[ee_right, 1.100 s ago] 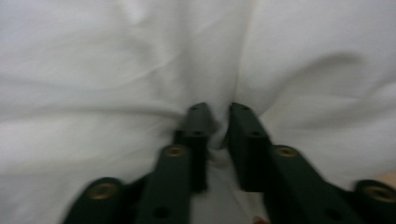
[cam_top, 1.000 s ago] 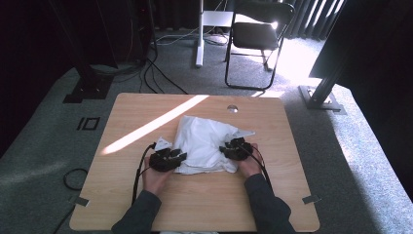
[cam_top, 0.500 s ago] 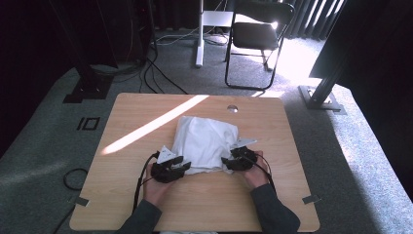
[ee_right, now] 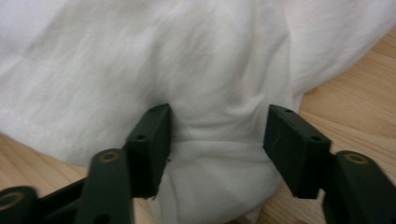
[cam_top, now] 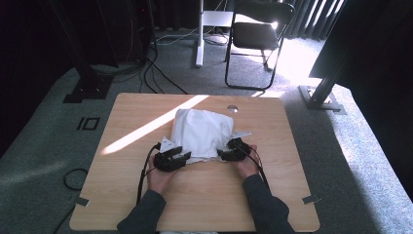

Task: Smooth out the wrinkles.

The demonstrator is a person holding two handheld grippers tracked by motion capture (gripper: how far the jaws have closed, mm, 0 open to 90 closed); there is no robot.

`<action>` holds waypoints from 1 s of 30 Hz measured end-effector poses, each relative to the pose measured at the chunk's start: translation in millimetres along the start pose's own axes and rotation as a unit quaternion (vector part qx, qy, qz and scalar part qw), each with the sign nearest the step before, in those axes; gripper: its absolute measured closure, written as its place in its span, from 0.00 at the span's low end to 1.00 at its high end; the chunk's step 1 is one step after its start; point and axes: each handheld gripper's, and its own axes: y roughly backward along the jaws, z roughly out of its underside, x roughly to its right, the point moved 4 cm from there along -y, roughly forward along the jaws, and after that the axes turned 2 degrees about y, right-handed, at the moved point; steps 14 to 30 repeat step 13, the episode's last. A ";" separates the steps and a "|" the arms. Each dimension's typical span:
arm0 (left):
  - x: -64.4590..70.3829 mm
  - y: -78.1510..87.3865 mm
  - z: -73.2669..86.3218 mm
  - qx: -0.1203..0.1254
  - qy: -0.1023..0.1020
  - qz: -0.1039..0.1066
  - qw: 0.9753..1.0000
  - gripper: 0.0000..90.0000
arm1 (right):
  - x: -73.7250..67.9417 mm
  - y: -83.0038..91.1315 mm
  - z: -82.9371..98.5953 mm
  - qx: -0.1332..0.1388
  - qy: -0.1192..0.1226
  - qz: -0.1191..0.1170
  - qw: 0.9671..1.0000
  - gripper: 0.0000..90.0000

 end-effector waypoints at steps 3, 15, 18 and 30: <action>-2.1 21.3 -7.5 0.029 0.004 -0.003 1.000 0.51 | 4.2 22.7 -1.0 0.029 -0.022 -0.003 0.999 0.30; -29.1 84.0 -13.6 0.087 0.022 -0.028 0.996 0.49 | 32.1 128.4 25.4 0.128 -0.052 0.030 0.990 0.22; -29.1 84.0 -13.6 0.087 0.022 -0.028 0.996 0.49 | 32.1 128.4 25.4 0.128 -0.052 0.030 0.990 0.22; -29.1 84.0 -13.6 0.087 0.022 -0.028 0.996 0.49 | 32.1 128.4 25.4 0.128 -0.052 0.030 0.990 0.22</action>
